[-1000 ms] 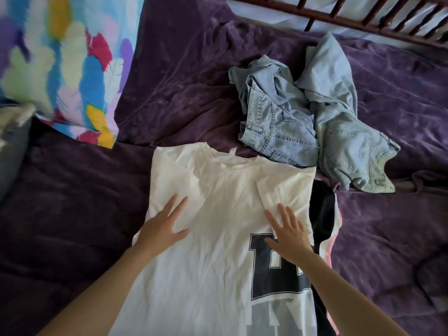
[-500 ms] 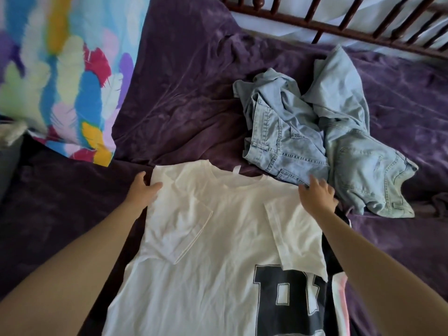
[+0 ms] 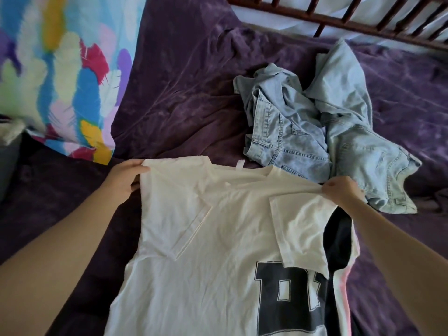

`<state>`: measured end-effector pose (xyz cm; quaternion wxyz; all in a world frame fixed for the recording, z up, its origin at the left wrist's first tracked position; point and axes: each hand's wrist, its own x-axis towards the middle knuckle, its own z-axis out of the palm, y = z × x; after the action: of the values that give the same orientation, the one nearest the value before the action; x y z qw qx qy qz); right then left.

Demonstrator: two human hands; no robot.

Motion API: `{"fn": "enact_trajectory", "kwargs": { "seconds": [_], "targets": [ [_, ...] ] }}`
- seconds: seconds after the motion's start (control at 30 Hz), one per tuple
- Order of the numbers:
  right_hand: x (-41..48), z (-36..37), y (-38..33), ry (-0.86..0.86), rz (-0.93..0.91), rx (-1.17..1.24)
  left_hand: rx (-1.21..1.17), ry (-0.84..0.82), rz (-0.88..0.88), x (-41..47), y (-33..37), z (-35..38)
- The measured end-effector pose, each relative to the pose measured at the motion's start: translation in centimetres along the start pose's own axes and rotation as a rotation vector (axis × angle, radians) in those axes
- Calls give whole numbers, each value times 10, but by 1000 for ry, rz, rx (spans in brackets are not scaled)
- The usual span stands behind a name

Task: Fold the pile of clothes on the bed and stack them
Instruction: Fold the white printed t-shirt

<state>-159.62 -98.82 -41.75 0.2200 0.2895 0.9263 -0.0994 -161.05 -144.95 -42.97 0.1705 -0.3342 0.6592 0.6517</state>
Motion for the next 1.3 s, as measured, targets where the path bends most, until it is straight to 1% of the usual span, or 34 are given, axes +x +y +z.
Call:
{"fn": "enact_trajectory", "kwargs": {
  "seconds": [0.03,0.1,0.17,0.23,0.3,0.37,0.43,0.47,0.57,0.6,0.63,0.7,0.73,0.77,0.8,0.83,0.87,0.9,0.97,1.0,1.07,1.1,1.13,1.17,1.2,1.23,1.27,1.3],
  "targets": [
    [-10,-2,3,117,-46,26,-14,-20,29,-8,1,-4],
    [-37,-2,14,358,-171,152,-37,-50,95,-25,0,-15],
    [-65,9,36,546,-304,278,-56,-71,147,-46,-8,-31],
    [-88,26,68,643,-383,299,-52,-109,174,-67,-25,-49],
    [-112,47,95,672,-464,177,54,-128,151,-85,-50,-66],
    [-132,68,117,623,-573,-20,297,-92,103,-95,-81,-80],
    [-143,91,132,506,-598,-199,592,-34,64,-98,-112,-86],
    [-148,96,134,465,-589,-244,675,-1,60,-98,-123,-86],
    [-150,96,121,486,-602,-182,732,151,89,-92,-132,-75],
    [-149,89,108,464,-608,-147,779,190,151,-89,-129,-68],
    [-145,86,99,469,-643,-135,862,180,251,-84,-125,-61],
    [-133,77,80,450,-731,-207,1118,50,440,-76,-113,-44],
    [-127,71,71,406,-772,-281,1255,-38,549,-73,-110,-34],
    [-120,71,65,377,-828,-343,1367,-128,696,-72,-106,-24],
    [-117,70,59,322,-877,-401,1440,-220,822,-77,-101,-14],
    [-116,74,55,308,-970,-457,1482,-333,927,-83,-105,-5],
    [-120,80,52,264,-1075,-516,1506,-473,961,-93,-108,2],
    [-125,92,53,223,-1206,-573,1545,-566,966,-102,-117,7],
    [-145,116,64,45,-1411,-712,1572,-738,873,-120,-138,10],
    [-156,126,72,-68,-1456,-772,1565,-811,824,-127,-151,6],
    [-172,135,89,-237,-1535,-863,1532,-864,915,-139,-177,-6],
    [-176,137,94,-254,-1567,-873,1542,-878,934,-144,-183,-13],
    [-178,135,95,-241,-1582,-847,1515,-870,954,-145,-189,-19],
    [-175,132,93,-157,-1584,-759,1472,-818,984,-145,-191,-23],
    [-169,128,87,-47,-1545,-641,1434,-728,1002,-142,-185,-24],
    [-159,124,79,84,-1453,-502,1403,-609,1017,-135,-179,-24],
    [-147,114,67,180,-1284,-408,1370,-483,1019,-123,-171,-20],
    [-138,100,52,236,-1091,-356,1364,-322,995,-109,-161,-16]
  ]
}}
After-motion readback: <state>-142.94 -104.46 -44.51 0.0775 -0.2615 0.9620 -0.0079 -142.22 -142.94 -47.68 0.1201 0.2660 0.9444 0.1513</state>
